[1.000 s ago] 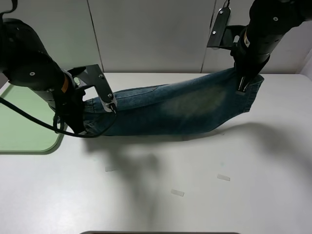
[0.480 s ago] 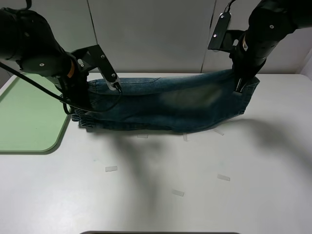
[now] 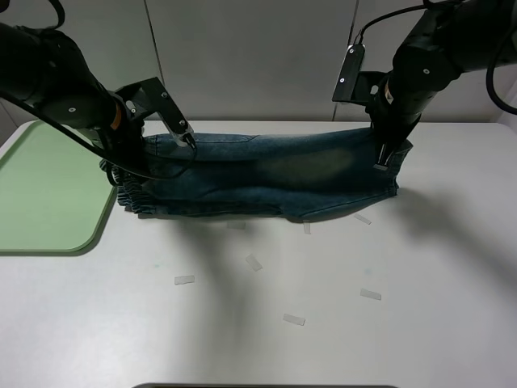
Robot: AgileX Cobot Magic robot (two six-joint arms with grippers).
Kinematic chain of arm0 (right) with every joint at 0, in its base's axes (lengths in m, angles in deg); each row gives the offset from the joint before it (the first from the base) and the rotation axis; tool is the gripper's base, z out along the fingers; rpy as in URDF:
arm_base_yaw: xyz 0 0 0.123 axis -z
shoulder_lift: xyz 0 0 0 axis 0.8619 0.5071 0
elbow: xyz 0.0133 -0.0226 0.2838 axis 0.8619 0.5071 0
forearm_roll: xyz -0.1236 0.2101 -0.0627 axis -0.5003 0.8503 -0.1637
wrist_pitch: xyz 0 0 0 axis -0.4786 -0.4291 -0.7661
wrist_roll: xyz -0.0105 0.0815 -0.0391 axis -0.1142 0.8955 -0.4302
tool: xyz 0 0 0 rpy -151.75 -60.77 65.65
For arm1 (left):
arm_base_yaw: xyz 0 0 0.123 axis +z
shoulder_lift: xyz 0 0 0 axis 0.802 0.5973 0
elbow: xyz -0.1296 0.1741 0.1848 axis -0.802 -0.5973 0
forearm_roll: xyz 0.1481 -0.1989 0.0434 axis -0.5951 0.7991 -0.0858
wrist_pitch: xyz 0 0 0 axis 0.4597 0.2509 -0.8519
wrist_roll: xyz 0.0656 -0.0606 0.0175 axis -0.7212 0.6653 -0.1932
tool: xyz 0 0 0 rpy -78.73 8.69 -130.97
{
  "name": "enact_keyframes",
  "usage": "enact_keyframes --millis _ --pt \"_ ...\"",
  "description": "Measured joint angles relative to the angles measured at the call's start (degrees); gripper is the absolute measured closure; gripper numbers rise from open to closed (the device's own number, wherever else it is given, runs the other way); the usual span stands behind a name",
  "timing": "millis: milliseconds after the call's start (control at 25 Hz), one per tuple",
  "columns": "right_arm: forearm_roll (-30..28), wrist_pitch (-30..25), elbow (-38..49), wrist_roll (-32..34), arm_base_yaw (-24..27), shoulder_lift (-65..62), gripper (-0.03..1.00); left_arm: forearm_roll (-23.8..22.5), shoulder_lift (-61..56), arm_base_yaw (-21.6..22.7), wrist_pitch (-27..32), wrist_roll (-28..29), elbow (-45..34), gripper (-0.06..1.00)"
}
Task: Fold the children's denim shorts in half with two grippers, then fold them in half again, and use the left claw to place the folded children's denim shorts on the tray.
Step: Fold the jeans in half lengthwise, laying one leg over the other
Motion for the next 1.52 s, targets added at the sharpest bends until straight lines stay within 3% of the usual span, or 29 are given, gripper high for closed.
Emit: enact_keyframes --millis 760,1520 --pt "-0.2 4.6 0.0 0.5 2.6 0.4 1.0 -0.2 0.0 2.1 -9.9 -0.1 0.2 0.88" --pt "-0.7 7.8 0.0 1.1 2.6 0.4 0.99 -0.2 2.2 3.7 -12.0 -0.5 0.2 0.88"
